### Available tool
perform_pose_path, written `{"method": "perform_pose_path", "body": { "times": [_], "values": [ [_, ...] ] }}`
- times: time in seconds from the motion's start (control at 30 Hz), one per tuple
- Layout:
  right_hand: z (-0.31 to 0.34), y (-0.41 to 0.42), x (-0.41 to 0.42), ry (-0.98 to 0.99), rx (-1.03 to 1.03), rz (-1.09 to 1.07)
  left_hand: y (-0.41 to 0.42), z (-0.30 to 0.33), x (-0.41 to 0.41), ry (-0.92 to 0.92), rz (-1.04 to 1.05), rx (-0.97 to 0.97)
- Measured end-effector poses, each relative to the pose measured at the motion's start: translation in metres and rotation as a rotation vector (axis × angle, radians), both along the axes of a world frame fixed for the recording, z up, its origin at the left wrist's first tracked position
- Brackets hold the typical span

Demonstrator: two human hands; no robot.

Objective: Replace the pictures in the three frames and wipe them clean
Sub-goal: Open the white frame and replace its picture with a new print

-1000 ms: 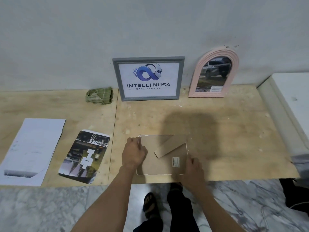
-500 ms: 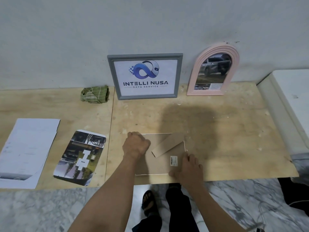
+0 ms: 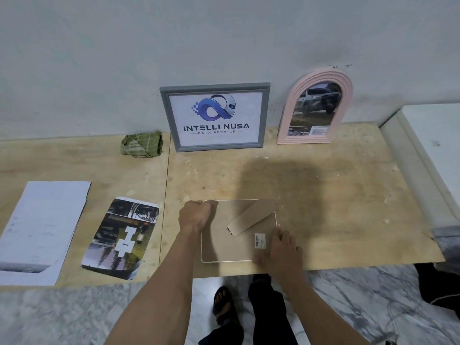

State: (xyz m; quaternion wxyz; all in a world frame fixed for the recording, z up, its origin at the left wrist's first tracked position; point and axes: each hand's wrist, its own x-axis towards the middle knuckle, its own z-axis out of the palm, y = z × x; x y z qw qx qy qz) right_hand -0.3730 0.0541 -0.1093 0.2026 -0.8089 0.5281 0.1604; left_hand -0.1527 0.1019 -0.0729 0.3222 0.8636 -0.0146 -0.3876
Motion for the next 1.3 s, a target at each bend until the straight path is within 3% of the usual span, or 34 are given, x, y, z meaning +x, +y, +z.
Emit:
{"method": "perform_pose_path", "body": {
  "times": [0.27, 0.63, 0.93, 1.3],
  "values": [
    [0.001, -0.001, 0.002, 0.022, 0.012, -0.001, 0.009, -0.010, 0.004, 0.171, -0.047, -0.046],
    [-0.002, -0.003, 0.001, -0.004, 0.058, 0.002, 0.039, -0.029, -0.014, -0.022, 0.093, -0.094],
    [-0.002, 0.000, -0.007, -0.008, 0.063, 0.042, 0.058, -0.039, 0.004, 0.229, 0.324, -0.307],
    [0.017, -0.019, 0.012, -0.246, 0.242, -0.195, 0.077, -0.032, 0.008, 0.242, 0.346, -0.343]
  ]
}}
